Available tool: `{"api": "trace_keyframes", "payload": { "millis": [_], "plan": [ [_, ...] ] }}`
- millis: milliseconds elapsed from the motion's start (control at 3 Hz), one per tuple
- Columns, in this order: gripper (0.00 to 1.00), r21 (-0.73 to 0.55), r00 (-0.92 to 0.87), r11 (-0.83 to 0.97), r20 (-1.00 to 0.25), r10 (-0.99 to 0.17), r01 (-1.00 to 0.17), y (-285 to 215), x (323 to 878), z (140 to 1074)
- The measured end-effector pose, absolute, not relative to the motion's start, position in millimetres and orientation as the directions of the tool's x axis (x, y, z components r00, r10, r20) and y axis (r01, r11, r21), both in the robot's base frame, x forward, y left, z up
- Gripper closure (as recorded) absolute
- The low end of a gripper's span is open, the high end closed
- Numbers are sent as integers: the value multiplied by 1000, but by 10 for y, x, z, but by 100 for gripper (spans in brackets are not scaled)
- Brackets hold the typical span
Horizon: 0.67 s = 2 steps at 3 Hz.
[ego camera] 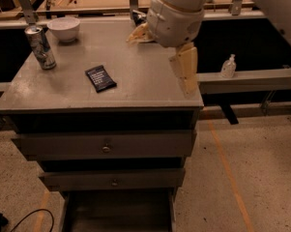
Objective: Place rxbar blueberry into bottom drawer
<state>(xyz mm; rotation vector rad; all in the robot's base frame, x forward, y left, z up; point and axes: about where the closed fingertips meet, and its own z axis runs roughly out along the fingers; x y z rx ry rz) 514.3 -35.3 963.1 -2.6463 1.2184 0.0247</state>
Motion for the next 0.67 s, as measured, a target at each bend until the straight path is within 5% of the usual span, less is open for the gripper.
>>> {"api": "trace_keyframes", "payload": {
  "millis": [667],
  "plan": [
    [0,-243,696,-661,-97,-711,-710,-241,5237,9641]
  ]
}}
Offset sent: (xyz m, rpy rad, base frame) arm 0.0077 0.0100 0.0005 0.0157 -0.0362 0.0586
